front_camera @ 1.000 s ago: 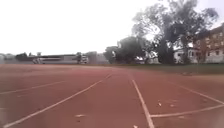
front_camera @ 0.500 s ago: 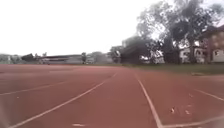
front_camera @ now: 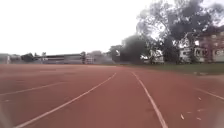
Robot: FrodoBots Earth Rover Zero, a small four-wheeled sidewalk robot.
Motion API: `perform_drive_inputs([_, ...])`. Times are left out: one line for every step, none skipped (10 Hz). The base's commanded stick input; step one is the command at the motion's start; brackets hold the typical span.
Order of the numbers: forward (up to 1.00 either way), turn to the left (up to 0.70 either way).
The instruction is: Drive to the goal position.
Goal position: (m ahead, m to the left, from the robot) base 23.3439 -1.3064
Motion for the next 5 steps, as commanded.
perform_drive_inputs([0.45, 0.00])
perform_drive_inputs([0.45, 0.00])
perform_drive_inputs([0.45, 0.00])
perform_drive_inputs([0.45, 0.00])
perform_drive_inputs([0.45, 0.00])
